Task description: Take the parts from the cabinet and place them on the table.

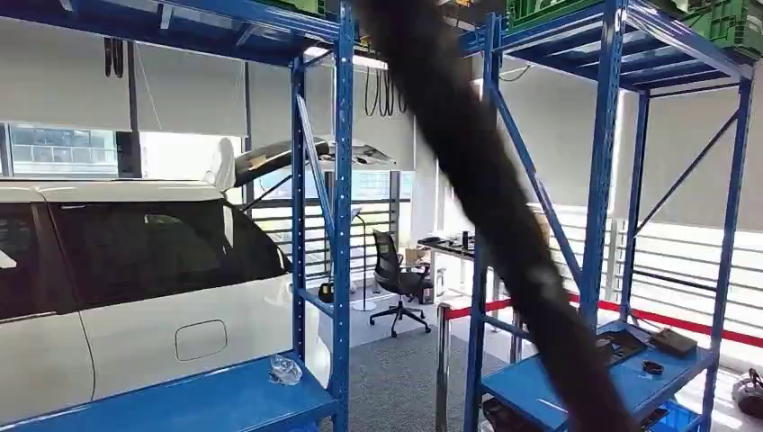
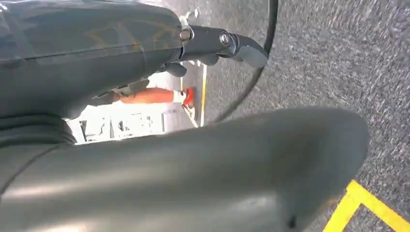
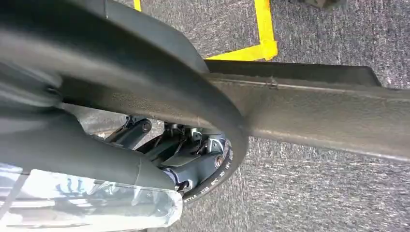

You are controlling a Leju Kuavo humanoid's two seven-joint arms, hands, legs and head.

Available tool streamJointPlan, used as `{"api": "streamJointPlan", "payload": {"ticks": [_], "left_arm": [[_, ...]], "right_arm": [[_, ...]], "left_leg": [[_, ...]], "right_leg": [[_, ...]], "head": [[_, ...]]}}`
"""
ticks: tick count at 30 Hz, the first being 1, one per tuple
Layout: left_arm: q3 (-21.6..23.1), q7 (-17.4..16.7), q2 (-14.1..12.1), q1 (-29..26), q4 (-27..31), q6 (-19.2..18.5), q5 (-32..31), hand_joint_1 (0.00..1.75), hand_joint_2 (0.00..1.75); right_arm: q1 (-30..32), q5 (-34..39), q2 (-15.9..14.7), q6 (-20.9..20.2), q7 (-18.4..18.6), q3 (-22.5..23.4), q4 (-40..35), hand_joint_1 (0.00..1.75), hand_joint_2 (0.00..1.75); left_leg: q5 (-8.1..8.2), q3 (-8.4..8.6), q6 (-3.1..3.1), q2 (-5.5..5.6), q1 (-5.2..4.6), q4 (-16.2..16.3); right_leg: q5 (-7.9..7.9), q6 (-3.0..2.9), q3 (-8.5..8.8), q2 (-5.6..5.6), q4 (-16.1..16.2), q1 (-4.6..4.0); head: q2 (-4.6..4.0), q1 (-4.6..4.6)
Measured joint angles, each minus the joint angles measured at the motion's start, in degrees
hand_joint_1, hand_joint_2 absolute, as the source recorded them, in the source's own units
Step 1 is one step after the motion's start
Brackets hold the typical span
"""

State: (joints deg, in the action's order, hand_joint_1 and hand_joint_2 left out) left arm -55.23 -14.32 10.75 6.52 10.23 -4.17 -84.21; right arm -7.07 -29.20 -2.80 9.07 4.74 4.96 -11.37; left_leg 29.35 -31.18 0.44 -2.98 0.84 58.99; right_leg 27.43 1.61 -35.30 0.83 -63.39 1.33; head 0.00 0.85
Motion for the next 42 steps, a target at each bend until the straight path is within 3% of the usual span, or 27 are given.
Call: {"api": "streamJointPlan", "payload": {"ticks": [1, 5, 6, 7, 9, 11, 12, 14, 15, 16, 17, 19, 21, 23, 25, 26, 27, 28, 30, 31, 32, 35, 36, 38, 39, 41, 42], "left_arm": [[0.2, -0.1, 0.0, 0.3, 0.0, 0.1, 0.0, 0.0, 0.0], [0.6, -0.8, 0.0, 1.6, 0.0, 0.5, -0.6, 0.0, 0.0], [0.8, -1.0, -0.1, 1.9, 0.0, 0.7, -0.8, 0.0, 0.0], [0.9, -1.1, -0.1, 2.1, 0.0, 0.8, -0.8, 0.0, 0.0], [0.9, -1.2, -0.1, 2.3, 0.0, 1.3, -0.7, 0.0, 0.0], [0.9, -1.2, -0.1, 2.4, 0.0, 1.5, 0.0, 0.0, 0.0], [0.9, -1.1, -0.1, 2.6, 0.0, 1.6, 0.2, 0.0, 0.0], [0.9, -1.2, -0.3, 3.2, 0.0, 1.7, 0.2, 0.0, 0.0], [0.9, -1.2, -0.5, 3.6, 0.1, 1.7, 0.2, 0.0, 0.0], [0.9, -1.3, -0.6, 3.9, 0.1, 1.7, 0.1, 0.0, 0.0], [0.9, -1.4, -0.7, 4.1, 0.1, 1.7, 0.0, 0.0, 0.0], [0.9, -1.9, -0.8, 4.3, 0.1, 1.7, 0.0, 0.0, 0.0], [0.9, -2.2, -0.8, 4.4, 0.1, 1.6, 0.0, 0.0, 0.0], [0.9, -2.1, -0.9, 4.6, 0.1, 1.6, 0.2, 0.0, 0.0], [0.9, -2.0, -0.9, 4.4, 0.1, 1.6, 0.6, 0.0, 0.0], [0.9, -1.8, -0.9, 4.2, 0.1, 1.7, 0.7, 0.0, 0.0], [0.9, -1.8, -0.9, 4.2, 0.1, 1.7, 1.1, 0.0, 0.0], [0.8, -1.8, -0.9, 4.1, 0.1, 1.8, 1.4, 0.0, 0.0], [0.4, -1.9, -0.8, 4.0, 0.1, 2.0, 2.1, 0.0, 0.0], [0.3, -2.0, -0.8, 3.9, 0.1, 2.1, 2.4, 0.0, 0.0], [0.1, -2.1, -0.8, 3.8, 0.1, 2.3, 2.7, 0.0, 0.0], [-0.9, -2.7, -0.7, 3.1, 0.0, 2.7, 3.9, 0.0, 0.0], [-1.2, -2.8, -0.7, 3.0, 0.0, 2.8, 4.2, 0.0, 0.0], [-1.6, -2.9, -0.7, 2.4, 0.0, 2.9, 4.3, 0.0, 0.0], [-1.9, -3.0, -0.7, 2.0, 0.0, 2.9, 4.3, 0.0, 0.0], [-2.4, -3.0, -0.7, 0.9, 0.0, 2.9, 4.6, 0.0, 0.0], [-2.6, -3.0, -0.8, 0.4, 0.0, 2.9, 4.9, 0.0, 0.0]], "right_arm": [[-0.4, -0.3, 0.2, 0.0, 0.2, -0.1, 0.0, 1.75, 1.75], [-1.0, -2.2, 1.1, -0.1, 0.6, -0.7, 0.0, 1.75, 1.75], [-0.9, -2.6, 1.3, -0.1, 0.6, -1.0, 0.0, 1.75, 1.75], [-1.0, -2.8, 1.5, -0.1, 0.7, -1.1, 0.0, 1.75, 1.75], [-1.6, -3.2, 1.6, -0.4, 0.9, -1.3, 0.0, 1.75, 1.75], [-2.1, -3.3, 1.9, -0.9, 1.2, -1.4, 0.0, 1.75, 1.75], [-2.1, -3.2, 2.0, -1.2, 1.4, -1.4, 0.0, 1.75, 1.75], [-2.0, -3.2, 2.4, -1.3, 1.9, -1.4, 0.0, 1.75, 1.75], [-2.0, -3.2, 2.5, -1.4, 1.9, -1.4, 0.0, 1.75, 1.75], [-2.1, -3.3, 2.9, -1.5, 1.9, -1.4, 0.0, 1.75, 1.75], [-2.4, -3.4, 3.0, -1.6, 1.8, -1.4, 0.0, 1.75, 1.75], [-2.4, -3.5, 3.3, -1.7, 1.8, -1.4, 0.0, 1.75, 1.75], [-2.1, -3.6, 3.4, -1.6, 1.7, -1.4, 0.0, 1.75, 1.75], [-2.2, -3.7, 3.7, -1.7, 1.9, -1.4, 0.0, 1.75, 1.75], [-2.4, -3.7, 3.8, -1.7, 1.9, -1.5, 0.0, 1.75, 1.75], [-2.3, -3.7, 3.8, -1.7, 1.9, -1.5, 0.0, 1.75, 1.75], [-2.1, -3.8, 3.8, -1.9, 1.9, -1.5, 0.0, 1.75, 1.75], [-1.9, -3.8, 3.8, -1.9, 1.9, -1.5, 0.0, 1.75, 1.75], [-1.8, -3.9, 3.5, -1.9, 1.9, -1.5, 0.0, 1.75, 1.75], [-1.9, -4.1, 3.4, -1.9, 2.0, -1.5, 0.0, 1.75, 1.75], [-2.2, -4.3, 3.2, -2.1, 2.5, -1.5, 0.0, 1.75, 1.75], [-2.2, -4.6, 2.2, -2.6, 3.4, -1.6, 0.0, 1.75, 1.75], [-2.1, -4.6, 1.7, -2.8, 3.6, -1.6, 0.0, 1.75, 1.75], [-2.1, -4.6, 1.1, -2.8, 3.6, -1.5, 0.0, 1.75, 1.75], [-2.4, -4.6, 0.9, -2.8, 3.6, -1.5, 0.0, 1.75, 1.75], [-2.7, -4.5, 0.5, -2.7, 3.3, -1.5, 0.0, 1.75, 1.75], [-2.7, -4.6, 0.3, -2.7, 3.1, -1.5, 0.0, 1.75, 1.75]], "left_leg": [[0.17, -0.11, -0.29, -0.39, -0.42, 0.1], [0.17, -0.12, -1.09, -2.06, -0.72, 0.1], [0.79, -0.15, -1.58, -1.63, -0.37, 0.5], [2.01, -0.6, -1.73, 0.18, -0.16, 2.0], [6.45, -4.16, -1.75, 2.2, -0.18, 10.1], [8.8, -7.78, -1.79, 2.6, -0.15, 18.0], [7.85, -7.95, -1.81, 2.63, -0.11, 18.0], [3.28, -5.18, -1.79, 2.89, 0.13, 11.2], [0.31, -2.9, -1.81, 3.79, 0.38, 5.7], [-0.42, -1.58, -1.84, 6.6, 0.84, 2.4], [-0.14, -1.28, -1.89, 7.45, 0.8, 1.1], [-0.07, -1.6, -1.73, 6.66, 0.44, 1.3], [-0.47, -1.46, -0.94, 5.73, 0.74, 0.8], [-0.74, -1.29, -0.16, 4.56, 0.55, 0.4], [-0.69, -1.3, 0.04, 3.21, 0.21, 0.4], [-0.65, -1.32, 0.1, 2.56, 0.14, 0.4], [-0.61, -1.28, 0.15, 1.96, 0.12, 0.4], [-0.56, -1.25, 0.16, 1.45, 0.12, 0.4], [-0.41, -1.03, -0.02, 0.5, 0.14, 0.4], [-0.25, -0.9, -0.26, 0.14, 0.07, 0.4], [-0.09, -1.05, -0.54, -0.26, -0.48, 0.5], [-0.08, -0.67, -1.06, -1.59, -0.68, 0.2], [0.07, -0.52, -1.39, -2.06, -0.55, 0.2], [2.46, -1.51, -1.76, 1.08, -0.17, 3.0], [4.78, -3.36, -1.75, 1.97, -0.07, 7.1], [8.41, -7.51, -1.82, 2.66, -0.05, 16.5], [8.35, -8.46, -1.84, 2.73, -0.01, 18.3]], "right_leg": [[0.16, 0.02, 1.36, 1.97, 2.9, -0.45], [0.6, -0.84, 1.42, 0.6, 4.1, -0.56], [0.39, -1.24, 1.64, 0.28, 4.4, -0.13], [0.41, -1.55, 1.66, -0.02, 4.4, -0.16], [0.38, -2.43, 1.63, -0.72, 4.4, -0.22], [0.37, -2.53, 1.69, -1.84, 4.4, -0.32], [0.38, -2.53, 1.8, -2.44, 4.4, -0.31], [0.41, -2.49, 2.04, -3.52, 4.3, -0.2], [0.48, -2.37, 2.14, -4.11, 4.2, -0.13], [0.53, -2.18, 1.93, -4.52, 4.1, -0.08], [0.46, -1.82, 1.51, -5.13, 3.6, -0.49], [0.0, -1.09, 1.0, -5.98, 4.0, -0.16], [-0.2, -0.39, 0.88, -6.83, 4.3, -0.33], [2.48, -0.32, -1.02, -3.08, 0.4, -0.43], [6.38, -0.23, -5.24, -2.07, -8.4, -0.36], [7.37, -0.19, -6.94, -1.9, -11.8, -0.36], [7.07, -0.16, -7.5, -1.75, -12.9, -0.36], [5.53, -0.16, -6.64, -1.6, -11.3, -0.35], [0.66, -0.3, -1.92, -0.58, -1.9, -0.34], [-0.74, -0.48, 0.37, 1.41, 2.5, -0.45], [0.26, -0.48, 1.02, 2.95, 3.9, -1.28], [0.25, -0.97, 0.81, 1.53, 4.1, -1.25], [0.04, -1.48, 0.96, 1.1, 4.4, -1.02], [-0.22, -2.26, 1.13, 0.32, 4.7, -0.56], [-0.23, -2.98, 1.09, -0.07, 4.7, -0.57], [-0.22, -3.06, 1.13, -1.4, 4.7, -0.69], [-0.22, -3.06, 1.19, -2.02, 4.7, -0.7]], "head": [[0.0, -0.02], [0.0, -0.15], [-0.02, -0.15], [0.02, -0.17], [-0.02, -0.31], [0.0, -0.28], [0.0, -0.28], [0.0, -0.26], [0.0, -0.28], [0.0, -0.28], [-0.11, -0.22], [0.05, -0.14], [-0.02, -0.18], [0.0, -0.24], [0.0, -0.26], [0.0, -0.28], [0.0, -0.24], [0.0, -0.2], [0.0, -0.11], [-0.02, -0.07], [-0.02, -0.13], [0.0, -0.13], [-0.04, -0.15], [0.02, -0.33], [0.0, -0.37], [0.0, -0.35], [0.0, -0.35]]}}
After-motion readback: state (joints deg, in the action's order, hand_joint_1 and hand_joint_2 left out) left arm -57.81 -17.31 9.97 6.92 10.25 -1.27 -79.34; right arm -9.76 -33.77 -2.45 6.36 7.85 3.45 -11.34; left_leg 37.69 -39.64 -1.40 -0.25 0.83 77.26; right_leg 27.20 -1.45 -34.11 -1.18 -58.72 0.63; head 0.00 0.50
